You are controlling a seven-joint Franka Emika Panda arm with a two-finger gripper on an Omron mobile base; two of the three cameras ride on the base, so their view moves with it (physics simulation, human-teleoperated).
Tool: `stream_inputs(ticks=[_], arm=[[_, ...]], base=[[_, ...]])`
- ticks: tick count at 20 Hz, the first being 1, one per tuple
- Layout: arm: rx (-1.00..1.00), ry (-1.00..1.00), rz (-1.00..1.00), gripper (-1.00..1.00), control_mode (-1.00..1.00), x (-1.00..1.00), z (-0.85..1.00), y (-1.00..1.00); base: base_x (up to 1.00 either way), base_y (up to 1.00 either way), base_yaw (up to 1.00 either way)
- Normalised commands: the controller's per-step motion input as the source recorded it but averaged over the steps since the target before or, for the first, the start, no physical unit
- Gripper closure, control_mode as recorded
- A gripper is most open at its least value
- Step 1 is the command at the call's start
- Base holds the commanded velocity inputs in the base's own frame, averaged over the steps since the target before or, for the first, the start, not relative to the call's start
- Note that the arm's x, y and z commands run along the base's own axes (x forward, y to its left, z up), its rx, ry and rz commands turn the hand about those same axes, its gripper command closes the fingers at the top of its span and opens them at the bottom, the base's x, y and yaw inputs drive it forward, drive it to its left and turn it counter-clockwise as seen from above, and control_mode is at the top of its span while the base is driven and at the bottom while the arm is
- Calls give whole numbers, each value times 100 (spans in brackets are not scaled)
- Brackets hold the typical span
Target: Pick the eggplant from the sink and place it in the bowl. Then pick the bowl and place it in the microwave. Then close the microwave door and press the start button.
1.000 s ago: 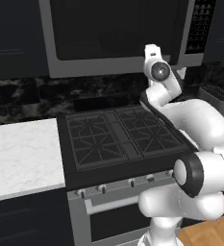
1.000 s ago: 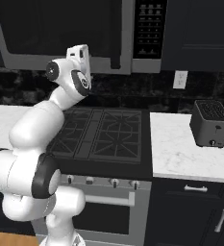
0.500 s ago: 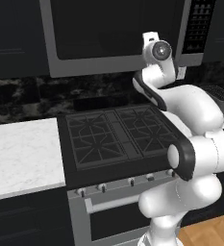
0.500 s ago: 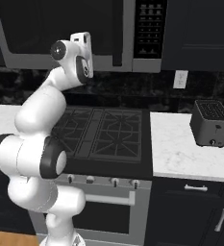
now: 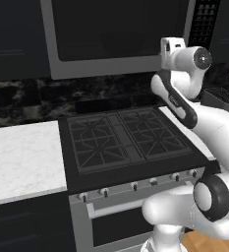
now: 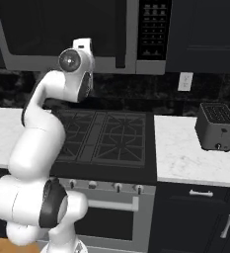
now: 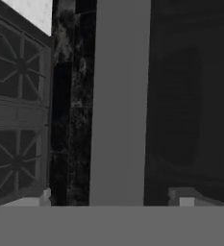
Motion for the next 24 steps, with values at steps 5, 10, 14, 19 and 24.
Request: stream_inputs(ticks=[5,10,14,19,24], arm=[[15,-4,26,-100,-100,-100,19,-67],[16,-10,22,-100,-100,-71,38,-84],[15,-1,13,-100,-100,-8,29,-91],[12,-1,2,-100,-100,0,2,-88],[3,0,0,-100,-100,11,4,-56]], base=[[0,0,0],[0,0,0],[0,0,0],[0,0,0],[0,0,0]])
